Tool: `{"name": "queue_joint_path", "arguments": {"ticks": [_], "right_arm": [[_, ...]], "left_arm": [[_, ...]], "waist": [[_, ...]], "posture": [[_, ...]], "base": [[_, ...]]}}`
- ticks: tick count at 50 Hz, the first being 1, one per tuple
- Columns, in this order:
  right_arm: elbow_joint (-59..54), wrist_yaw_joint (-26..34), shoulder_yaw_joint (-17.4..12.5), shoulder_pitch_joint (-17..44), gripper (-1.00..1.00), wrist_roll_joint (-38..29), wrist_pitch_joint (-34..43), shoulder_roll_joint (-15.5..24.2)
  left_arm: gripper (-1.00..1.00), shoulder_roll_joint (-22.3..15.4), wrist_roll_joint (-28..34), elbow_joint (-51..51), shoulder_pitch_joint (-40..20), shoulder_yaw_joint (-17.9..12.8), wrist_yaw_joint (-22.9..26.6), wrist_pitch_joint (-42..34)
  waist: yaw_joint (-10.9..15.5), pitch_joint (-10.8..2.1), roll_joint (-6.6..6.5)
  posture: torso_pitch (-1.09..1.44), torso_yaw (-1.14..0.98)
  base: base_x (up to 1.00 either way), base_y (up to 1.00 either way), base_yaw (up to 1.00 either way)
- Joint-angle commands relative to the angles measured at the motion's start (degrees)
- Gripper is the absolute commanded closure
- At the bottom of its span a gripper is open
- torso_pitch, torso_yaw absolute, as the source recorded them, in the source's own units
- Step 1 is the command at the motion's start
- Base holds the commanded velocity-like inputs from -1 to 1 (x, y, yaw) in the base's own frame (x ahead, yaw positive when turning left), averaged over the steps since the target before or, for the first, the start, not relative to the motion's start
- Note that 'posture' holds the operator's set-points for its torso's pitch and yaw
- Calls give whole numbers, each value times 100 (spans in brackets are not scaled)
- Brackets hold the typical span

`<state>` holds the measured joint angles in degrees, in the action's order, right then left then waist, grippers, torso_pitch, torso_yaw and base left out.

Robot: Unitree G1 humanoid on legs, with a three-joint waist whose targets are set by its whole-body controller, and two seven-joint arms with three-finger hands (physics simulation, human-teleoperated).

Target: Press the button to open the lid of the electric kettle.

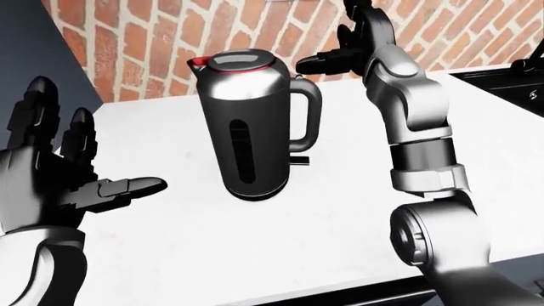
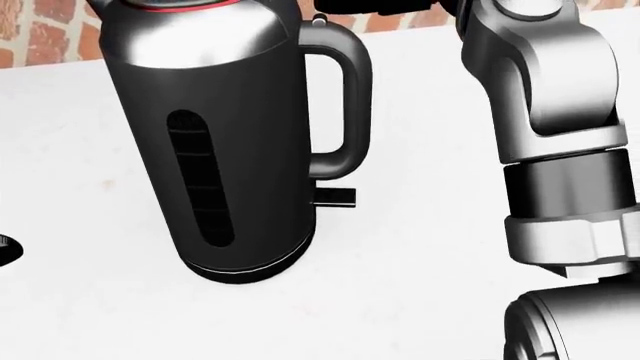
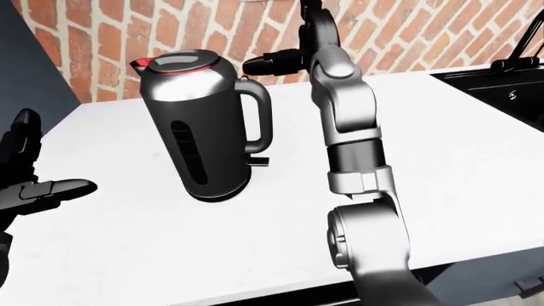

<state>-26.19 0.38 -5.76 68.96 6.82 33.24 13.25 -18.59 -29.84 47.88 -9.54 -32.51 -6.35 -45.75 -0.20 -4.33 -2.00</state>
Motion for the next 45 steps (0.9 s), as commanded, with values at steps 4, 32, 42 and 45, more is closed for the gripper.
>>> {"name": "queue_joint_path", "arguments": {"ticks": [4, 32, 42, 45], "right_arm": [[259, 68, -50, 247, -100, 97, -40, 48], [660, 371, -57, 241, -100, 551, 551, 122], [712, 494, -75, 226, -100, 606, 603, 149], [663, 504, -83, 243, -100, 607, 580, 162]], "left_arm": [[-100, -86, -13, 137, -108, -62, 8, 154], [-100, -93, -22, 147, -133, -49, -18, 132], [-100, -91, -24, 139, -125, -43, -17, 144], [-100, -91, -17, 139, -121, -38, -13, 148]], "waist": [[-1, -110, -17], [-3, -109, -14], [-3, -98, -9], [-6, -93, -12]], "posture": [[-16, 0], [-16, 0], [-16, 0], [-16, 0]], "base": [[0, 0, 0], [0, 0, 0], [0, 0, 0], [0, 0, 0]]}}
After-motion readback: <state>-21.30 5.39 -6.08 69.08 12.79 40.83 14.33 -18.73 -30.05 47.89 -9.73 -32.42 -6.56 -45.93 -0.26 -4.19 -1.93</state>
